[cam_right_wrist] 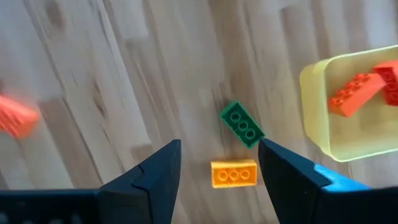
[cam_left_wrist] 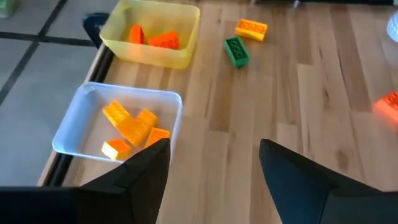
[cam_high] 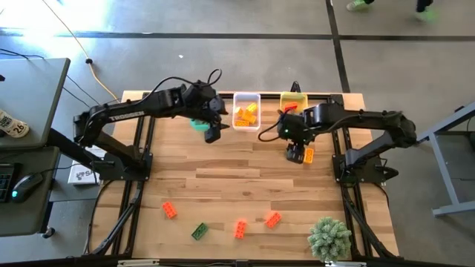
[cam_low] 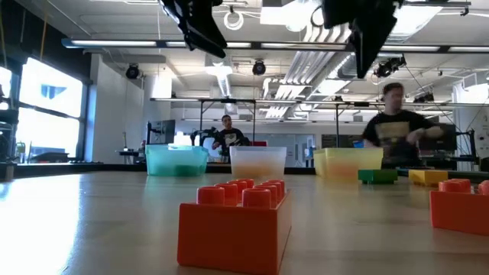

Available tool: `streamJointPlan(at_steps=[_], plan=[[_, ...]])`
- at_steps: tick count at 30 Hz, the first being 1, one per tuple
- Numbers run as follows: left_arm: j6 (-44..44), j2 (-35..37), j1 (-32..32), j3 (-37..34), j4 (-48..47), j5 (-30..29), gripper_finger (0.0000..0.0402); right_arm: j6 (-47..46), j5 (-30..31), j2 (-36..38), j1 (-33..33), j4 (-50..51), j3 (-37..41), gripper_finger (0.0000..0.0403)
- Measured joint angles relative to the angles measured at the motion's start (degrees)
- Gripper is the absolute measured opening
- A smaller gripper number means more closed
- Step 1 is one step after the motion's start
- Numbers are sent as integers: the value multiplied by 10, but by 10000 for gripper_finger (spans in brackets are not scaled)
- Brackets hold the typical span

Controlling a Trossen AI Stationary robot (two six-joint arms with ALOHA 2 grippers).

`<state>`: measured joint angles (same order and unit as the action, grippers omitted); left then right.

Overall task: Sort & place blocks by color
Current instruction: Put the green game piece into the green bin

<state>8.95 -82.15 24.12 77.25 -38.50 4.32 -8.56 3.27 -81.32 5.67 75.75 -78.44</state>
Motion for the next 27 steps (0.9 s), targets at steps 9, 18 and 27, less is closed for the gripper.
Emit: streamJointPlan(at_steps=[9, 18, 27], plan=[[-4, 1, -11, 0, -20, -5, 236, 165, 10, 0, 12, -105, 141, 201], [-30, 1, -10, 0, -20, -7, 236, 268, 28, 0, 13, -214, 241, 201], [-43, 1, -10, 0, -16, -7, 236, 311, 53, 0, 44, -287, 304, 201]])
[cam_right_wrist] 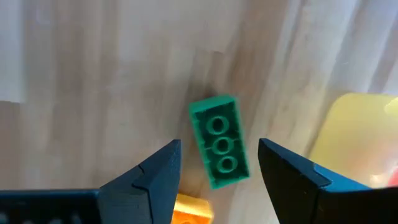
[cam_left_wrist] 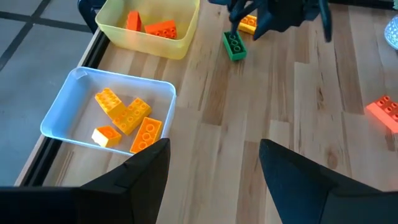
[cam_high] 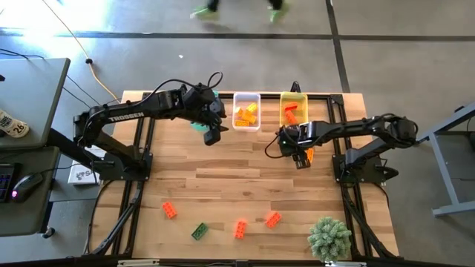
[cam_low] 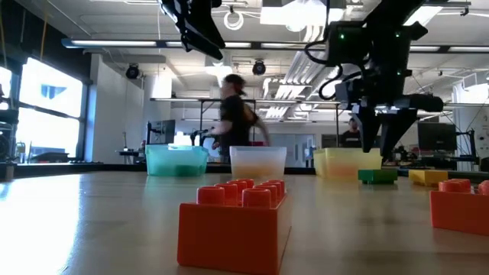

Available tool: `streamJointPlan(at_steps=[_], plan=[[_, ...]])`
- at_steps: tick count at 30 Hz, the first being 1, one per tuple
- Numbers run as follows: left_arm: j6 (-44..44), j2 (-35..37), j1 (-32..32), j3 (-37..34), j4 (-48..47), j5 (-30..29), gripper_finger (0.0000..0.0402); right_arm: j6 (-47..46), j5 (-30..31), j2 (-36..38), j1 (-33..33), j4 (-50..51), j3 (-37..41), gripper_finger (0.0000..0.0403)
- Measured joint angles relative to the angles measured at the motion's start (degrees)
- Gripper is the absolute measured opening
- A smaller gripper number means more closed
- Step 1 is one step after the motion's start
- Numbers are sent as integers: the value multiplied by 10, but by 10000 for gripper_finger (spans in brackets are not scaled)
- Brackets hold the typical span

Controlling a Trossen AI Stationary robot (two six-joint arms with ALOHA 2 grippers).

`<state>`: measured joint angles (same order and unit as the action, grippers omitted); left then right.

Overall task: Sort & place blocks by color
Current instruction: Put the green game piece into the green bin

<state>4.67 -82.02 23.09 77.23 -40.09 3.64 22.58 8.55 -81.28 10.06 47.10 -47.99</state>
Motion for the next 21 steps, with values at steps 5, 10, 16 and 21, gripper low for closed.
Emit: streamJointPlan(at_steps=[5, 10, 16, 21], plan=[[-1, 0, 0, 0, 0, 0, 236, 25, -33, -12, 33, -12, 3, 201], [-2, 0, 0, 0, 0, 0, 236, 61, -43, -49, 57, -13, 3, 201], [-17, 0, 0, 0, 1, 0, 236, 70, -21, -99, 72, -18, 3, 201], [-17, 0, 0, 0, 1, 0, 236, 70, -19, -124, 77, -13, 1, 198]])
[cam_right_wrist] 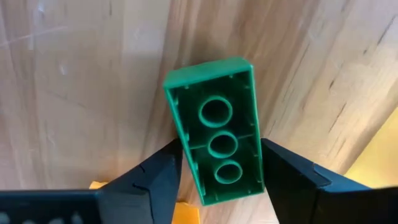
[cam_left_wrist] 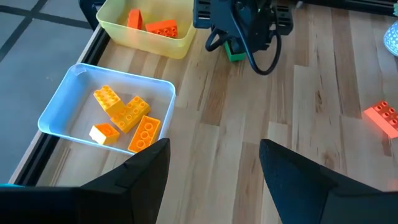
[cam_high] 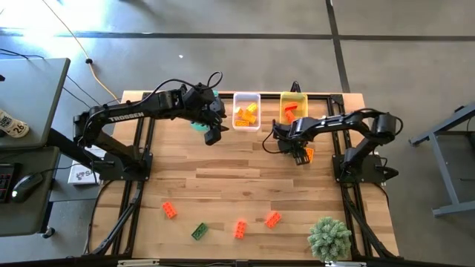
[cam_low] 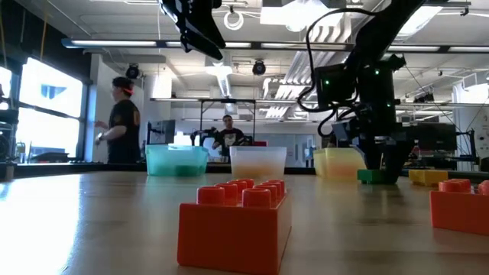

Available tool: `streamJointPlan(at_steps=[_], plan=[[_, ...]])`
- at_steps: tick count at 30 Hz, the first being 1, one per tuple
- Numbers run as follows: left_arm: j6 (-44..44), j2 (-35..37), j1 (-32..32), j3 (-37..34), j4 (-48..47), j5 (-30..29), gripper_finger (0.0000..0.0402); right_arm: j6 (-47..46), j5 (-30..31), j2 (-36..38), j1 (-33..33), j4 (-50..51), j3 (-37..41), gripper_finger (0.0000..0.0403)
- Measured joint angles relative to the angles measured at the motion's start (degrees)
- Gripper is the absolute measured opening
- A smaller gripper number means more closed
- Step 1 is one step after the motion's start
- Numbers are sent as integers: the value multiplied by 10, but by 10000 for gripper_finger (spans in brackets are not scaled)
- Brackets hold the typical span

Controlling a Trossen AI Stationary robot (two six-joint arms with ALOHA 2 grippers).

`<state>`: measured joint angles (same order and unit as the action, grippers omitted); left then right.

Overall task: Sort & place blocks by color
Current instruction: Put the green game piece into the green bin

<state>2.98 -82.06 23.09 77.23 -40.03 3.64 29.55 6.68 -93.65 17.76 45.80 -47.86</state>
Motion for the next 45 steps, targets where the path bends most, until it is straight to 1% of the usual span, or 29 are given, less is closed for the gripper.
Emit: streamJointPlan(at_steps=[3, 6, 7, 10, 15, 22, 27, 33, 37, 45], plan=[[0, 0, 0, 0, 0, 0, 236, 0, -5, -1, 0, 1, 0, 170], [2, 0, 0, 0, 0, -3, 236, -8, -12, -1, 0, 7, -5, 117], [2, 0, 0, 0, 0, -9, 236, -10, -13, -2, 0, 6, -7, 107], [2, 0, 0, 0, 0, -28, 236, -20, -27, -4, 0, 4, -18, 107], [2, 0, 1, 0, 0, -30, 236, -75, -70, -4, 0, 17, -59, 107], [2, 0, 1, 0, 0, -28, 236, -141, -115, -4, -2, 33, -160, 107], [19, 0, 1, 0, 0, -28, 236, -164, -138, -3, -2, 33, -240, 107], [47, -6, 1, 0, 4, -18, 236, -171, -138, -3, -19, 33, -323, 107], [57, -6, 1, 0, 14, 8, 236, -173, -138, -3, -37, 28, -366, 107], [67, -8, -14, 0, 61, 23, 236, -213, -125, -2, -67, 11, -404, 107]])
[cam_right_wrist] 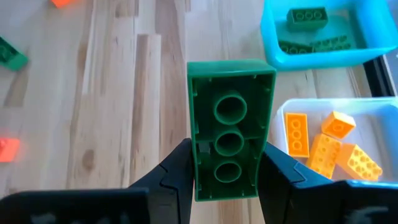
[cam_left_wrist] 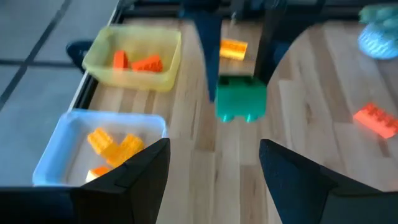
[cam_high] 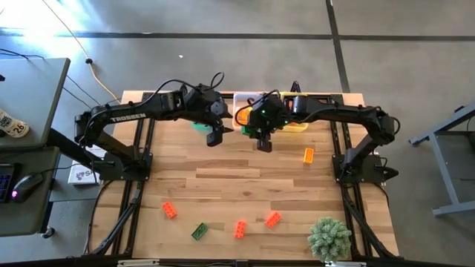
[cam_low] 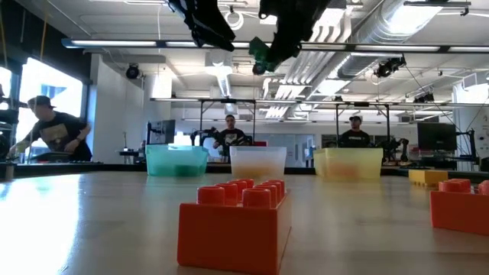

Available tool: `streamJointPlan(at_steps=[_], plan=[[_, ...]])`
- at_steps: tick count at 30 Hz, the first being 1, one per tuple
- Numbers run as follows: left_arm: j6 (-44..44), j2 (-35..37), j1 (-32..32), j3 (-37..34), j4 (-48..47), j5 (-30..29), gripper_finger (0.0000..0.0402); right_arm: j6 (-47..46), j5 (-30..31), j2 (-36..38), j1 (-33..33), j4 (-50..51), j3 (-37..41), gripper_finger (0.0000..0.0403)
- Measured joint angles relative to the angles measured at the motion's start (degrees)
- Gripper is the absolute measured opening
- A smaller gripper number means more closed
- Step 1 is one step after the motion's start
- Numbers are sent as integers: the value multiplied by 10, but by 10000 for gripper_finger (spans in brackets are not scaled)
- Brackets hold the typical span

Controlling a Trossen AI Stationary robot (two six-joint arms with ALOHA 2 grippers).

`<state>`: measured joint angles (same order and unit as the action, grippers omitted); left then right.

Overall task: Sort & place blocks by color
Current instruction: Put the green game piece into the green bin

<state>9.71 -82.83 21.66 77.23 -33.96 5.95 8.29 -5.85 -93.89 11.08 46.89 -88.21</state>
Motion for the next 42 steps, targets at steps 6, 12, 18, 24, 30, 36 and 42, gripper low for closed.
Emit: streamJointPlan(at_steps=[6, 12, 18, 24, 30, 36, 42], plan=[[10, 0, -16, 0, 21, 27, 236, -12, 13, 0, -19, -24, -1, 107], [10, 0, -32, 0, 21, 24, 236, -51, 24, 0, -26, -62, -1, 107], [10, 0, -38, 0, 21, 11, 236, -55, 16, 0, -38, -101, -1, 107], [-5, 0, -38, 0, 30, 10, 235, -70, 30, 0, -45, -115, -1, 107], [1, 1, -38, 0, 48, 14, 191, -83, 39, 0, -45, -116, -1, 107], [14, 1, -37, 0, 46, 16, 112, -78, 45, 0, -45, -114, -1, 107], [16, -2, -37, 0, 46, 15, 111, -75, 43, 0, -43, -112, -1, 107]])
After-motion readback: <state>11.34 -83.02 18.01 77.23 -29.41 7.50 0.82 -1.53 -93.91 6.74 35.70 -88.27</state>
